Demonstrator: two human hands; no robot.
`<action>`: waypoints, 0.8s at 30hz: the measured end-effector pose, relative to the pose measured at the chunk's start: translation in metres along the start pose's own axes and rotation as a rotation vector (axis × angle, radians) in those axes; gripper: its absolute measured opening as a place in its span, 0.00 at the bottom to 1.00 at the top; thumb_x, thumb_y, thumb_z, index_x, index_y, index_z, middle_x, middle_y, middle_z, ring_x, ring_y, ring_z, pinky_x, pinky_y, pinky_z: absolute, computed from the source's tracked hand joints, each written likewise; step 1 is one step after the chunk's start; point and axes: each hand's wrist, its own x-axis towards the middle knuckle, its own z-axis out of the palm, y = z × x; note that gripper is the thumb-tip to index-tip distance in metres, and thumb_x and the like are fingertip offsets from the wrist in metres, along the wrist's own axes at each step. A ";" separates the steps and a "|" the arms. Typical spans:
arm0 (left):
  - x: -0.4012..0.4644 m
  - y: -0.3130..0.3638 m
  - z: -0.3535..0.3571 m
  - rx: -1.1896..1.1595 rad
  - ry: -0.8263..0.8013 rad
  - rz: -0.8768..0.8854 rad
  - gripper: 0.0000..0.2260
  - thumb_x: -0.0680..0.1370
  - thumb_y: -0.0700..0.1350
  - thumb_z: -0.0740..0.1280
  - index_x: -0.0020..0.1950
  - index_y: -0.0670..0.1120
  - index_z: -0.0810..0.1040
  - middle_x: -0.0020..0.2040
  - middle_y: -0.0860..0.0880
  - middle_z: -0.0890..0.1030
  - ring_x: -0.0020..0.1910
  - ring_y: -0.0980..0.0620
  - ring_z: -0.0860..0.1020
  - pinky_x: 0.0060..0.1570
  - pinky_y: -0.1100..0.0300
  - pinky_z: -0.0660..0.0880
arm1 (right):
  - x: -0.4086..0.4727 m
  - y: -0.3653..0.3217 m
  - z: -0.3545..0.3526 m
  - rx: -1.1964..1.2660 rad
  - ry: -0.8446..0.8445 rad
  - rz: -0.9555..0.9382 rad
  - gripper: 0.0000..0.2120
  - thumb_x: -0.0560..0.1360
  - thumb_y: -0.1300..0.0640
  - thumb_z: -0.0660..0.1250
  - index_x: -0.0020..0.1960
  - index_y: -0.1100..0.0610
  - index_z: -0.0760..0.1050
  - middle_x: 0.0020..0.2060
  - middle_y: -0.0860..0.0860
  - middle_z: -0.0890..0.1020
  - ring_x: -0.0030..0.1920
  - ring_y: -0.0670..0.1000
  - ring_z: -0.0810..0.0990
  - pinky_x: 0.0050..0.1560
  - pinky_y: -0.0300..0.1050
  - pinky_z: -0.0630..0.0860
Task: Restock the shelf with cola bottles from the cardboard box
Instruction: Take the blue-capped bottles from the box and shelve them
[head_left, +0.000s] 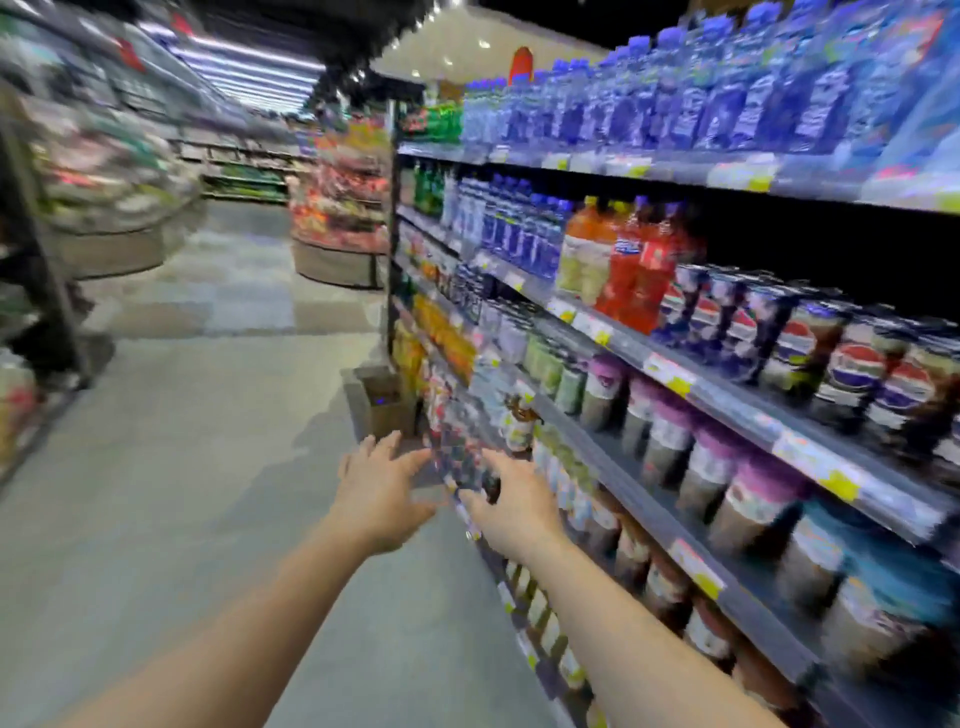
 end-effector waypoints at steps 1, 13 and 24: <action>0.019 -0.018 0.003 0.032 0.007 -0.031 0.31 0.73 0.62 0.65 0.74 0.60 0.60 0.78 0.47 0.55 0.76 0.43 0.54 0.73 0.48 0.53 | 0.028 -0.005 0.014 0.013 -0.019 -0.002 0.28 0.75 0.43 0.66 0.72 0.48 0.65 0.67 0.53 0.71 0.68 0.54 0.69 0.65 0.49 0.69; 0.280 -0.196 -0.023 0.051 0.066 -0.347 0.31 0.74 0.62 0.63 0.75 0.58 0.59 0.78 0.48 0.57 0.76 0.46 0.55 0.73 0.49 0.56 | 0.380 -0.089 0.116 0.039 -0.183 -0.138 0.29 0.75 0.47 0.66 0.73 0.48 0.63 0.67 0.54 0.71 0.66 0.55 0.71 0.65 0.46 0.69; 0.550 -0.385 -0.021 -0.012 0.109 -0.358 0.31 0.74 0.61 0.65 0.75 0.58 0.59 0.77 0.46 0.59 0.75 0.44 0.57 0.72 0.46 0.57 | 0.671 -0.174 0.234 0.107 -0.189 -0.195 0.29 0.75 0.47 0.67 0.73 0.49 0.63 0.67 0.53 0.71 0.67 0.54 0.70 0.67 0.49 0.69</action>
